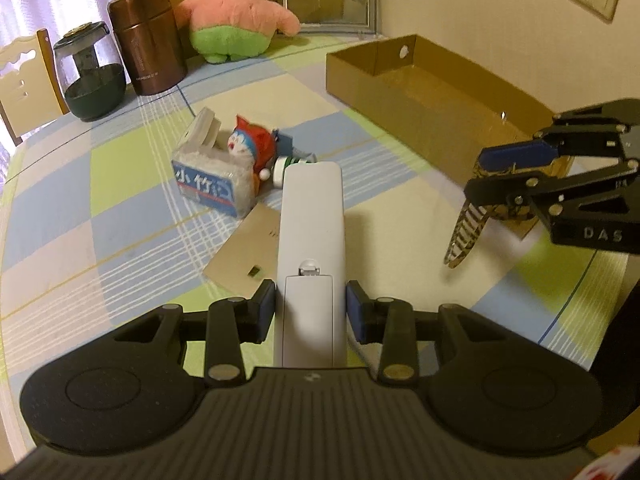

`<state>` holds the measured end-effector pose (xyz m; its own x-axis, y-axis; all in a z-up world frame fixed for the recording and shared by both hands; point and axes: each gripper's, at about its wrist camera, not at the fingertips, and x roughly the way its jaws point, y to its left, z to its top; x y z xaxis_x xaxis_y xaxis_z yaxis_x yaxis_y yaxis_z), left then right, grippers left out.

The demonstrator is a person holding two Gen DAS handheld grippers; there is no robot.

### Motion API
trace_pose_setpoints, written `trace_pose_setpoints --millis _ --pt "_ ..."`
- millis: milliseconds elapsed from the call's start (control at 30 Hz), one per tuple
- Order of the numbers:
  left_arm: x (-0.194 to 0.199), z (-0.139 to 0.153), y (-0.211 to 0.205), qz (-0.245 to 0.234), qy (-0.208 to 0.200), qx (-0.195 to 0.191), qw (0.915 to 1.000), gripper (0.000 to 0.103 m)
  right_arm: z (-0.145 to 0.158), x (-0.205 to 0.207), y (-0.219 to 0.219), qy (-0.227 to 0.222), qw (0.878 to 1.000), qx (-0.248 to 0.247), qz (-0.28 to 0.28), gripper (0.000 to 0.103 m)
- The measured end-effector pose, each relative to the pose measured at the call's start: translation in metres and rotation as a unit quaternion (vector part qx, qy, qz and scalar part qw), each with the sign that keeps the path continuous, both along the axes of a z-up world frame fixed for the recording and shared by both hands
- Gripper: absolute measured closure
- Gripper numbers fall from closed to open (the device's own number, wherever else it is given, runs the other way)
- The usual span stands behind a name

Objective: Organize rigid objects
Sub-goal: 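Carry the white device and gold clip over the cardboard tray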

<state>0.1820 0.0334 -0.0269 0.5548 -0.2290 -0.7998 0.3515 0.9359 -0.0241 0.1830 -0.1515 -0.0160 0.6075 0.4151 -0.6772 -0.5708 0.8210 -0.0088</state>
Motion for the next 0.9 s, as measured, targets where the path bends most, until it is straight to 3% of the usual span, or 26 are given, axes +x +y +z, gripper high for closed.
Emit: trace_pose_setpoints --millis 367,900 --pt "0.014 0.027 -0.043 0.005 -0.010 -0.027 0.9996 0.070 0.029 0.012 -0.035 -0.028 0.999 0.007 -0.025 0.077" --pt "0.071 0.048 -0.140 -0.039 -0.013 -0.060 0.9974 0.070 0.044 0.070 -0.144 -0.026 0.991 0.015 -0.130 0.077"
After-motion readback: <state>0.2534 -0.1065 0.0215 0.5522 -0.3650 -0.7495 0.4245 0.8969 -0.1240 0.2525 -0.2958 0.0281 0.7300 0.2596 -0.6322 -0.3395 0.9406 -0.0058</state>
